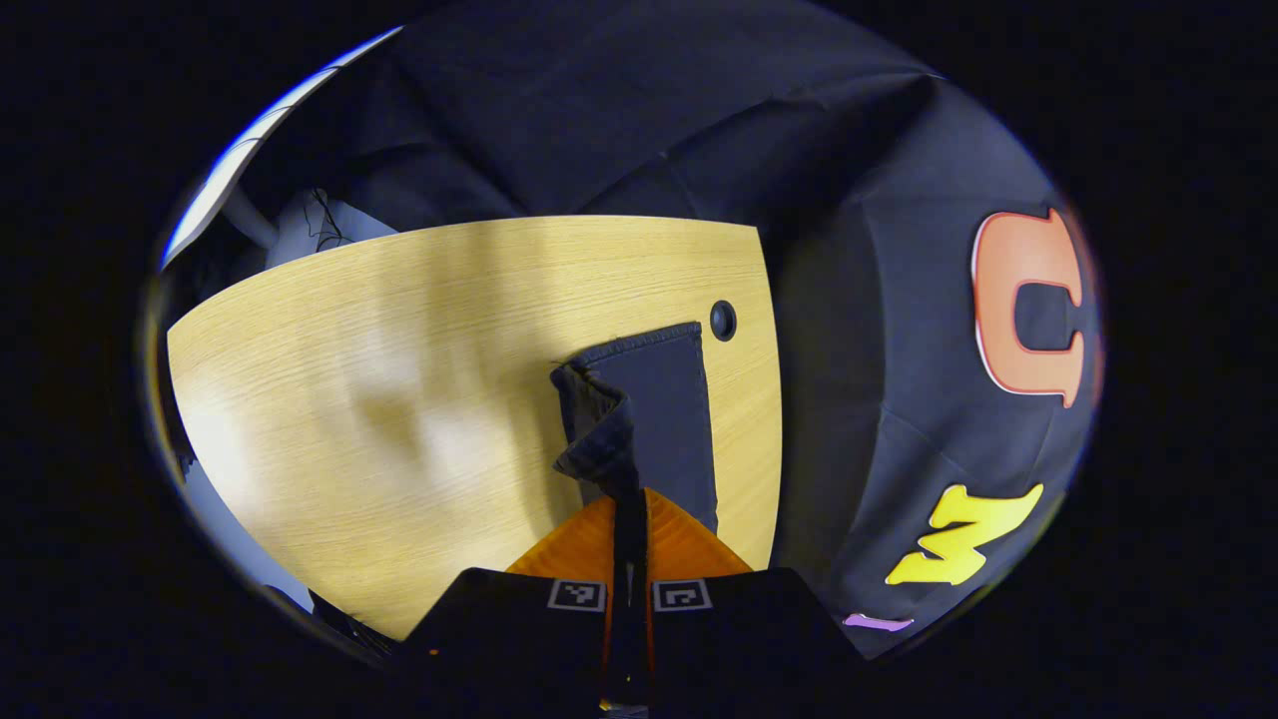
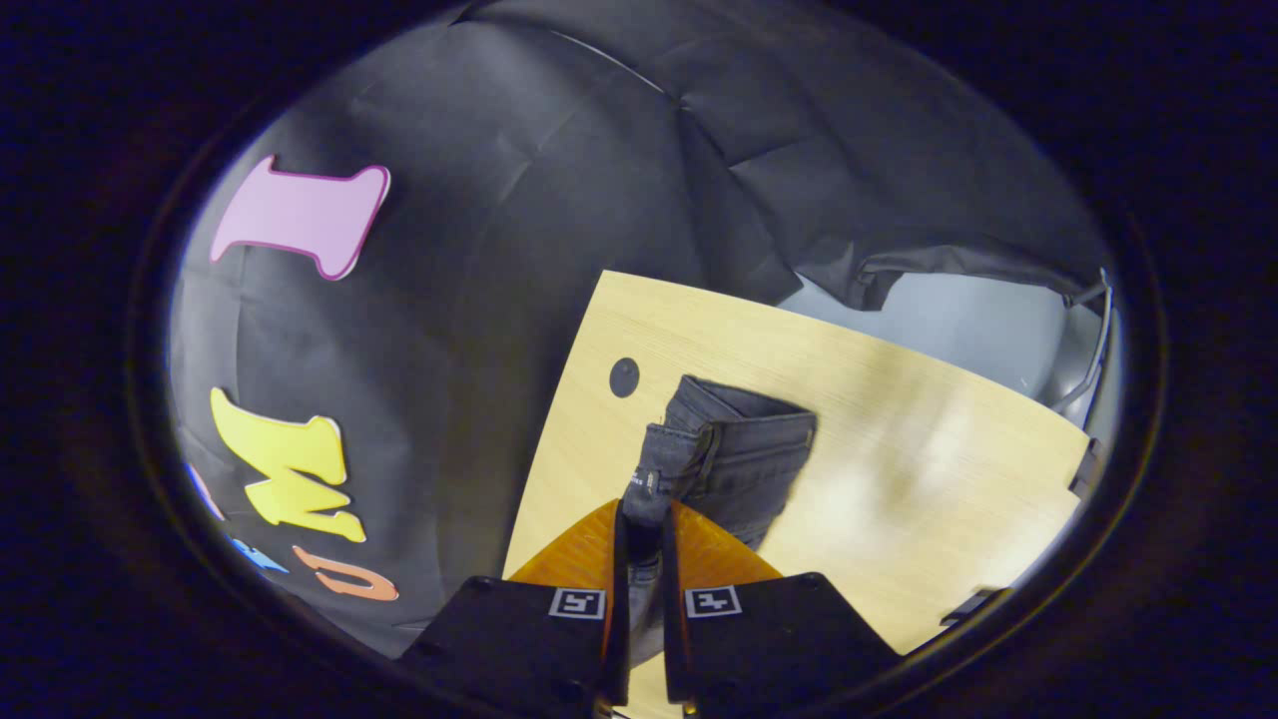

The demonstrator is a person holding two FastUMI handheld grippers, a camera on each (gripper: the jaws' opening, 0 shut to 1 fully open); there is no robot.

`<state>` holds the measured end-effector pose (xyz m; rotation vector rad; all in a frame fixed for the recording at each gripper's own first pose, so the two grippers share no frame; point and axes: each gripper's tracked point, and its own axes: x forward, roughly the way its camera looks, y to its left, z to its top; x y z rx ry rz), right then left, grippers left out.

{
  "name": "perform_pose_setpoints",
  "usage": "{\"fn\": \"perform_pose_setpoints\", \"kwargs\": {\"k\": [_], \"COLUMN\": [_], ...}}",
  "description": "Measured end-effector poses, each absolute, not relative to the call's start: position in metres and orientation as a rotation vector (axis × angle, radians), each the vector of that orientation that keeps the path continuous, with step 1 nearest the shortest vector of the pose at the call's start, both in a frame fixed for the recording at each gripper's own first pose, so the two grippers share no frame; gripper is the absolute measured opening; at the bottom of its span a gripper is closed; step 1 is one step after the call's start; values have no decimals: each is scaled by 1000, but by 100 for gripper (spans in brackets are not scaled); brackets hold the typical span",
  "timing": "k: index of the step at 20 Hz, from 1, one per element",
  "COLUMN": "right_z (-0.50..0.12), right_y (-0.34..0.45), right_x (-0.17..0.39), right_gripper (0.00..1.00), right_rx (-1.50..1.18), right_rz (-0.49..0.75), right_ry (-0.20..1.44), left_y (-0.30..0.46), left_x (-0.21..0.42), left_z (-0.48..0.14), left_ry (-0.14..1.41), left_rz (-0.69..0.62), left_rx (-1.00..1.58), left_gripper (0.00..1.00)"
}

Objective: Grasp the waist and the cuffs of the jeans and fold them to make the two legs overlap; first hold the waist and fold one-third of the jeans toward the cuffs, then hold the cuffs and fold the remaining one-third in the same direction to finish folding.

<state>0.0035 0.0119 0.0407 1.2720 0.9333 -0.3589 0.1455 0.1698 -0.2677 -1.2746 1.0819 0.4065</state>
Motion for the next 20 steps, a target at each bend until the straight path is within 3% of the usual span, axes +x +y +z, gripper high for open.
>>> {"fn": "perform_pose_setpoints", "kwargs": {"k": [8, 15, 16, 18, 19, 20], "right_z": [-44, -86, -85, -82, -80, -75], "right_y": [17, 19, 20, 17, 20, 23], "right_x": [82, 97, 97, 94, 98, 97], "right_gripper": [14, 14, 22, 17, 27, 29], "right_rx": [1199, 1181, 1168, 1144, 1143, 1126], "right_rz": [-373, -419, -412, -412, -394, -383], "right_ry": [959, 967, 964, 963, 951, 947], "left_y": [146, 138, 137, 134, 133, 131], "left_x": [251, 269, 271, 276, 277, 278], "left_z": [-343, -380, -379, -371, -367, -363], "left_ry": [1211, 1280, 1280, 1271, 1264, 1253], "left_rz": [278, 266, 250, 219, 214, 207], "left_rx": [-1162, -1022, -1008, -982, -970, -966], "left_gripper": [4, 8, 24, 55, 63, 74]}}
